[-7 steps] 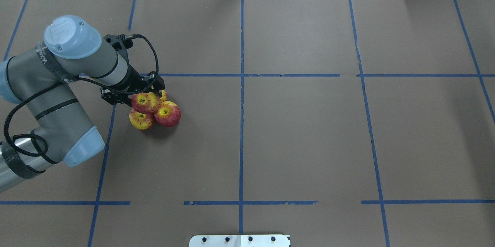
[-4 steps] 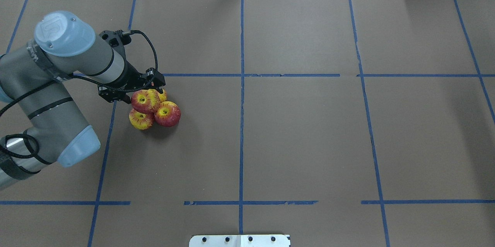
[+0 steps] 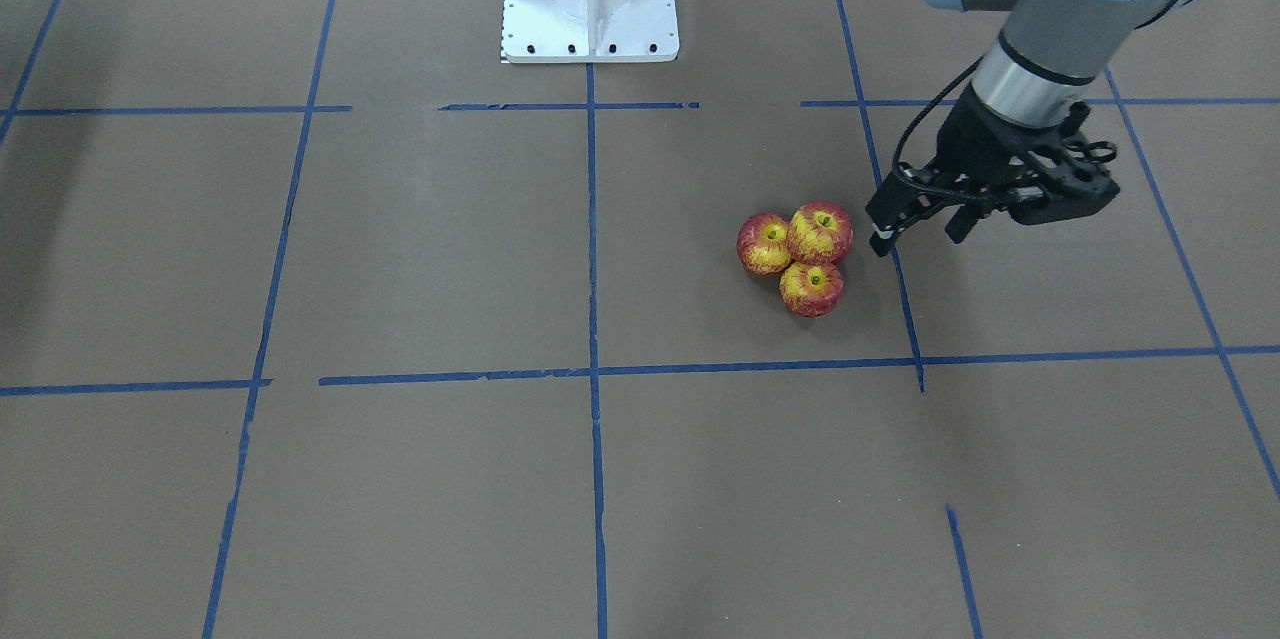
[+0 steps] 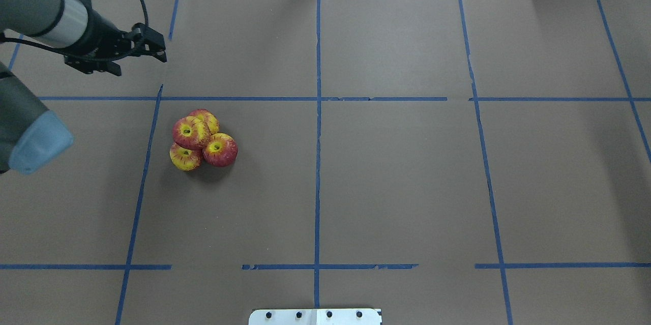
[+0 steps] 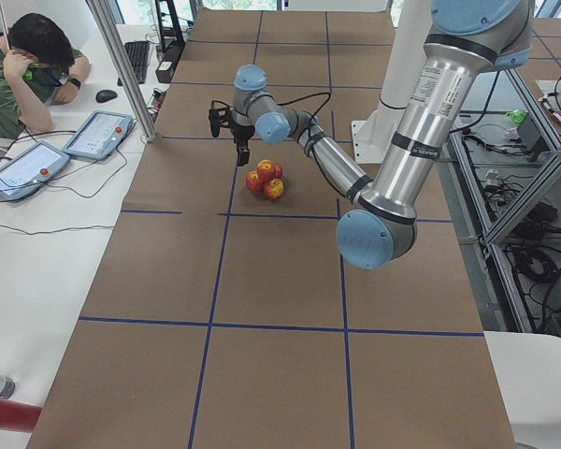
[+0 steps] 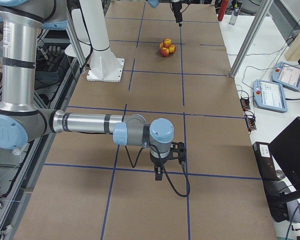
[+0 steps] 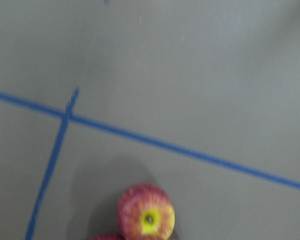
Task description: Stack apples
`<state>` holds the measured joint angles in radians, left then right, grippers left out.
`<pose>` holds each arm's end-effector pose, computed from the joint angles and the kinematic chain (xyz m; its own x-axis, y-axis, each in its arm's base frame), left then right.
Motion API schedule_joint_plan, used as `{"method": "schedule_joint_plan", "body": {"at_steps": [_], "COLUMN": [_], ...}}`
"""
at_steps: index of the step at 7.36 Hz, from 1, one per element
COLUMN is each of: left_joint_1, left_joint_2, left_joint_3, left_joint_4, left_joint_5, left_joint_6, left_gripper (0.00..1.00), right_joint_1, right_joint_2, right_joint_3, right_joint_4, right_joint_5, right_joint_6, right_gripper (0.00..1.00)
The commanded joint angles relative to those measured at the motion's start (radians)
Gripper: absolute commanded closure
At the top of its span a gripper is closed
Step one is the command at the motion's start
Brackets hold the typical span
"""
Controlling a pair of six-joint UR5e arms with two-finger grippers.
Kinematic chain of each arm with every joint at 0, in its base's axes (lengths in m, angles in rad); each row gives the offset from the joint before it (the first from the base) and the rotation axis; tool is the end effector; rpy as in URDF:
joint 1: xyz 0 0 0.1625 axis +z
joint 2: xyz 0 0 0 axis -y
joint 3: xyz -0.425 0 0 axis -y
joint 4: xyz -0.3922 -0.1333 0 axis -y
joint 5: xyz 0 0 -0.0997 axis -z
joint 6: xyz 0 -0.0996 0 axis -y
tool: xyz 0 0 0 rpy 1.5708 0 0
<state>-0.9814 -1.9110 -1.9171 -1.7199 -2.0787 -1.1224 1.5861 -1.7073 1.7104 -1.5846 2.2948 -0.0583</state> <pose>0.2500 -0.5265 0.2990 0.5639 -0.1619 -0.8098 0.3122 0.9496 0.0276 0.0739 -0.4322 0.6580 0.7486 -0.0397 0.6618 0.0284 0.9992 0.0279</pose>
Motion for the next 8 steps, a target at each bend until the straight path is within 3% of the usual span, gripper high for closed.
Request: {"method": "schedule_joint_plan", "body": {"at_steps": [1,3,5,6,8], "left_joint_1": [-0.179,-0.334,-0.527,-0.574,-0.652], "left_joint_2": [0.172,0.356,0.453,0.517,0.55], "left_joint_3": [-0.052,-0.036,0.06,0.1,0.101], "left_joint_4": [0.026,0.039,0.104,0.103,0.106], "left_joint_5": [-0.006,-0.009,-0.16,-0.22,-0.222], "left_joint_6": [0.407,0.871,1.259,1.289,1.283], "left_gripper": [0.01,0.01,0.0,0.0,0.0], "right_joint_1": [0.0,0.0,0.0,0.0,0.0], "right_joint_2": [0.0,0.0,0.0,0.0,0.0], "right_joint_3": [0.0,0.0,0.0,0.0,0.0], "right_joint_4": [0.0,0.0,0.0,0.0,0.0], "right_joint_5": [0.0,0.0,0.0,0.0,0.0], "right_joint_6": [0.0,0.0,0.0,0.0,0.0], "right_gripper": [0.0,0.0,0.0,0.0,0.0]}}
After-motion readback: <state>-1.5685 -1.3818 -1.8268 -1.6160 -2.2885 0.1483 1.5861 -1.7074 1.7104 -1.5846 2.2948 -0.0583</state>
